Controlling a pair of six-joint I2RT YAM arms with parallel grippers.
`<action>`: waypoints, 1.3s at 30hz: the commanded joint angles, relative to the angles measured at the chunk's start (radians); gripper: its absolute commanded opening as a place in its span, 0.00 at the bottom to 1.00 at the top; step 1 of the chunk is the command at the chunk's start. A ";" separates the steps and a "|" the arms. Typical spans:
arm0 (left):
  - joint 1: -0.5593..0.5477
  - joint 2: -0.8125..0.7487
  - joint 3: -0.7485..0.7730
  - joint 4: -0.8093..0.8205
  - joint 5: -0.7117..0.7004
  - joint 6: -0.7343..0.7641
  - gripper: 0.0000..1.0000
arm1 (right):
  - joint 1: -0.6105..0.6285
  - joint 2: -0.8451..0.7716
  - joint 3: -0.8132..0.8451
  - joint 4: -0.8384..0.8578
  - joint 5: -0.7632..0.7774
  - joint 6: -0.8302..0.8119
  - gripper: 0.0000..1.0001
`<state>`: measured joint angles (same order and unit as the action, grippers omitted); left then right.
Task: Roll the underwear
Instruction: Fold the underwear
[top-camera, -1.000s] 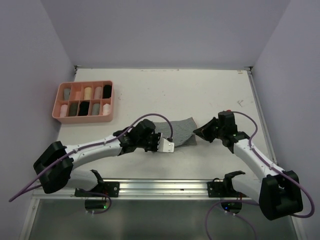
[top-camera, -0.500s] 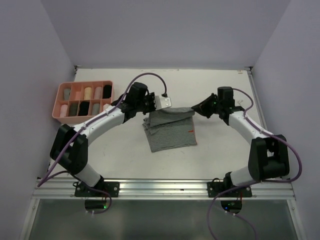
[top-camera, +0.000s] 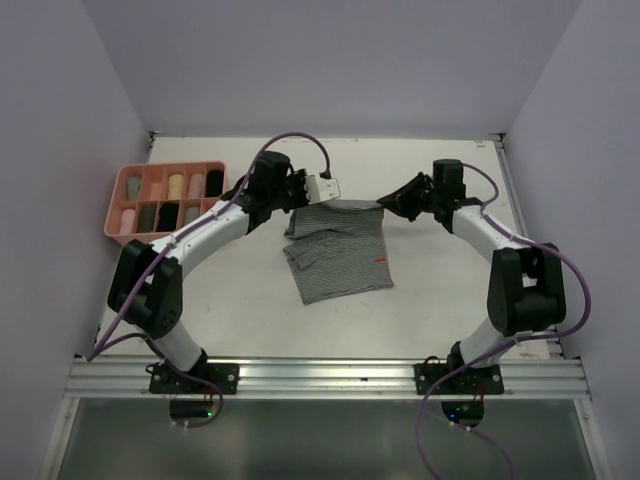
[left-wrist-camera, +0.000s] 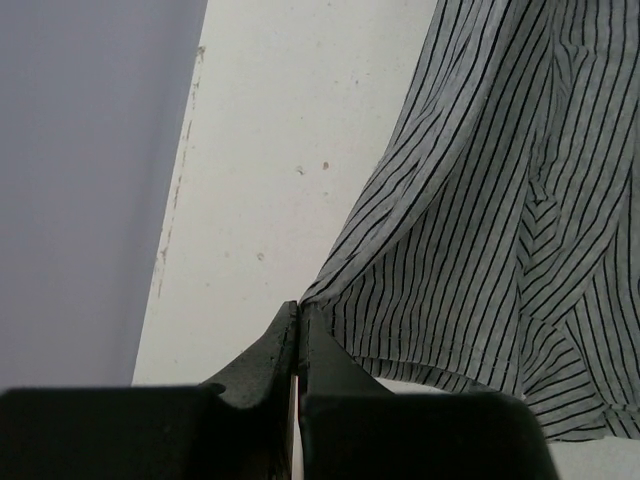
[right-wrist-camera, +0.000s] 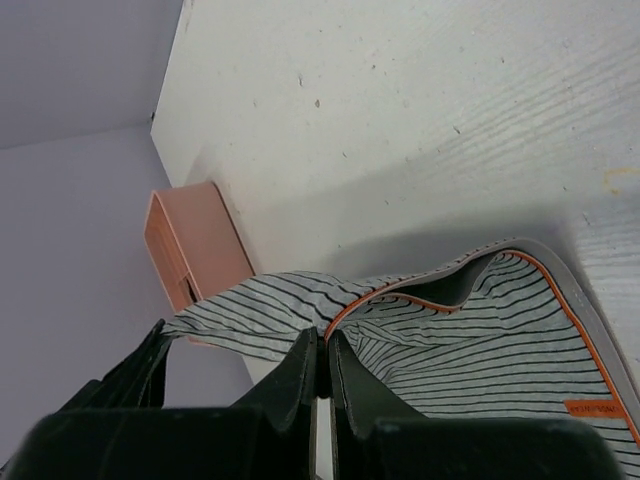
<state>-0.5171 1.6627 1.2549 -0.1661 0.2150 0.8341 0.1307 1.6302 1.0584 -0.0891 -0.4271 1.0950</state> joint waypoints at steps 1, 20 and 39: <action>0.006 -0.060 -0.047 -0.027 0.076 0.007 0.00 | -0.002 -0.041 -0.037 -0.001 -0.052 -0.030 0.00; -0.139 -0.235 -0.390 -0.118 0.172 -0.079 0.00 | 0.000 -0.207 -0.357 -0.086 -0.055 -0.083 0.00; -0.167 -0.290 -0.469 -0.196 0.264 -0.127 0.00 | 0.001 -0.270 -0.408 -0.188 -0.062 -0.093 0.00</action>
<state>-0.6758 1.4017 0.7944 -0.3378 0.4339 0.7326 0.1307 1.3987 0.6510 -0.2344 -0.4664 1.0210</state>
